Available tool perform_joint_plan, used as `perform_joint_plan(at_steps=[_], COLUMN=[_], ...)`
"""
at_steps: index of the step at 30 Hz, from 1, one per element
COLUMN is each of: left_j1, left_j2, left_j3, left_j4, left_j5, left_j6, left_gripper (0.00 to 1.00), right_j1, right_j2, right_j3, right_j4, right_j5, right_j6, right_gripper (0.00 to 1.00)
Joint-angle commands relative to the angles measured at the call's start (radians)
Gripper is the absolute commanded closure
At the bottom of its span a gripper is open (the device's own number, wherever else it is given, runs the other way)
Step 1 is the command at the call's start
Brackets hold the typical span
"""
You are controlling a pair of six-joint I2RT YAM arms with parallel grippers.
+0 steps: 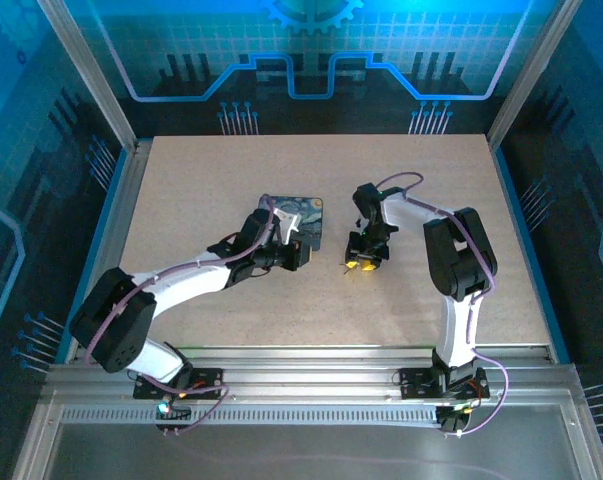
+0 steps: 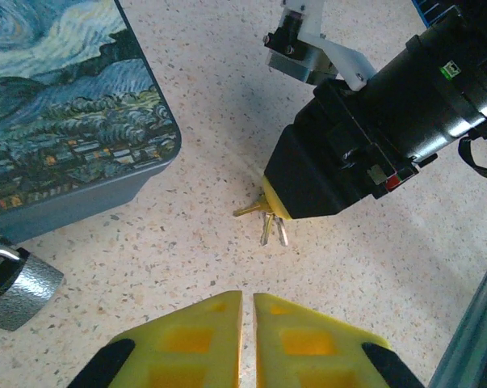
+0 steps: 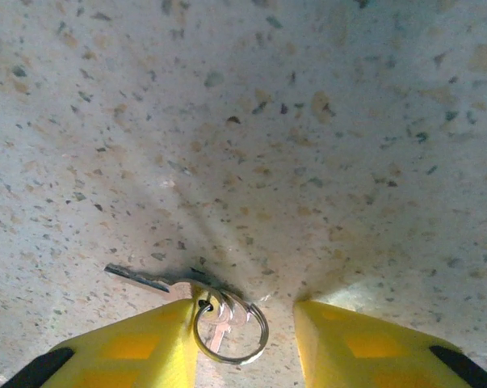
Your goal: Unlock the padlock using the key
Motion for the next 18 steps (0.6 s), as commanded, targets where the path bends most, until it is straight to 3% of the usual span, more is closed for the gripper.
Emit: perform_joint_plan(at_steps=[1, 10, 18], left_j1=[0.007, 0.009, 0.009], left_j2=[-0.034, -0.041, -0.032], left_j3=[-0.007, -0.007, -0.007], left_j4=[-0.038, -0.045, -0.047], left_j5=[-0.018, -0.01, 0.008], left_j6=[0.035, 0.04, 0.034], left_gripper=[0.88, 0.88, 0.89], right_j1=[0.011, 0.032, 0.028], right_j2=[0.023, 0.039, 0.028], right_j3=[-0.037, -0.006, -0.066], right_j4=[0.021, 0.062, 0.141], right_j5=[0.049, 0.068, 0.032], right_j6=[0.018, -0.024, -0.046], right_gripper=[0.63, 0.63, 0.91])
